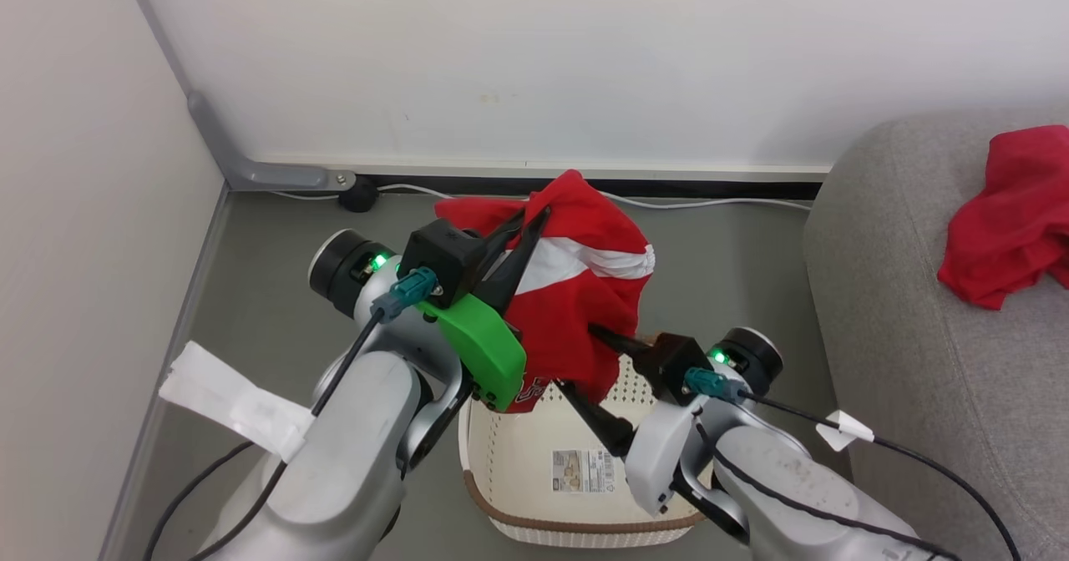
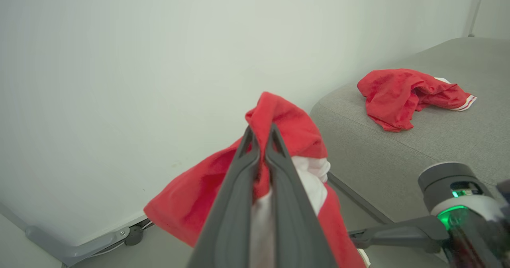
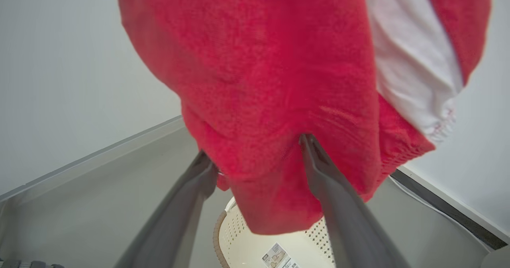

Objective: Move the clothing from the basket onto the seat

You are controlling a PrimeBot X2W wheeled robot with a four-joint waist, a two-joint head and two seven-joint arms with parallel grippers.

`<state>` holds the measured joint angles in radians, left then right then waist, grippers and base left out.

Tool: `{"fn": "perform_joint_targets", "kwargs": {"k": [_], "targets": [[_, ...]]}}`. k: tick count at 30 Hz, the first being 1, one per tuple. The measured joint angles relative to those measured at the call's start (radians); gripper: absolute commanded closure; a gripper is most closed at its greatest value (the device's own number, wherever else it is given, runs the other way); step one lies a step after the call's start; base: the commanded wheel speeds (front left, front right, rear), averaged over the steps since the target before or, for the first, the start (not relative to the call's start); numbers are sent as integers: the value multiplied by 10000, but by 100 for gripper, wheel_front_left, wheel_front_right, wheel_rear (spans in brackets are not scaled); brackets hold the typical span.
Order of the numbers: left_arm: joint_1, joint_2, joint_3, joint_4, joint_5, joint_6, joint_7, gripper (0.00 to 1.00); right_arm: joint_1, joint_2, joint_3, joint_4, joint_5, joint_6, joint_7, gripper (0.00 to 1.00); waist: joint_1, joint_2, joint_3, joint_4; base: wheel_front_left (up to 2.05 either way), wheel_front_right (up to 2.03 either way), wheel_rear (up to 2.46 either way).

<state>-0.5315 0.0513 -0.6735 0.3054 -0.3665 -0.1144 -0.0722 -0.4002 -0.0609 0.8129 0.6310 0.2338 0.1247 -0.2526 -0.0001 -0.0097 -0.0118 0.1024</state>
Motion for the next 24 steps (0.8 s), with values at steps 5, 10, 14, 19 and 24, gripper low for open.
{"fn": "perform_joint_targets", "kwargs": {"k": [5,10,14,19,24], "targets": [[20,-6,-69,-272,-92,2,123,100,-444,-4,8,198,-88,0,-2,52,0,0,46,10,0,0,0],[75,-6,-63,-487,-107,35,199,100,-499,-2,17,282,52,0,-2,100,0,0,81,3,0,0,0],[386,13,167,-581,-405,234,228,100,-552,-4,12,301,245,0,-2,100,0,0,103,-85,0,0,0],[724,121,453,-665,-541,368,178,0,-662,-6,-167,299,531,0,-4,100,0,0,128,-311,0,0,0],[1079,309,683,-736,-631,500,61,0,-732,-6,-514,280,596,-12,-4,100,1,0,144,-625,0,0,0]]}}
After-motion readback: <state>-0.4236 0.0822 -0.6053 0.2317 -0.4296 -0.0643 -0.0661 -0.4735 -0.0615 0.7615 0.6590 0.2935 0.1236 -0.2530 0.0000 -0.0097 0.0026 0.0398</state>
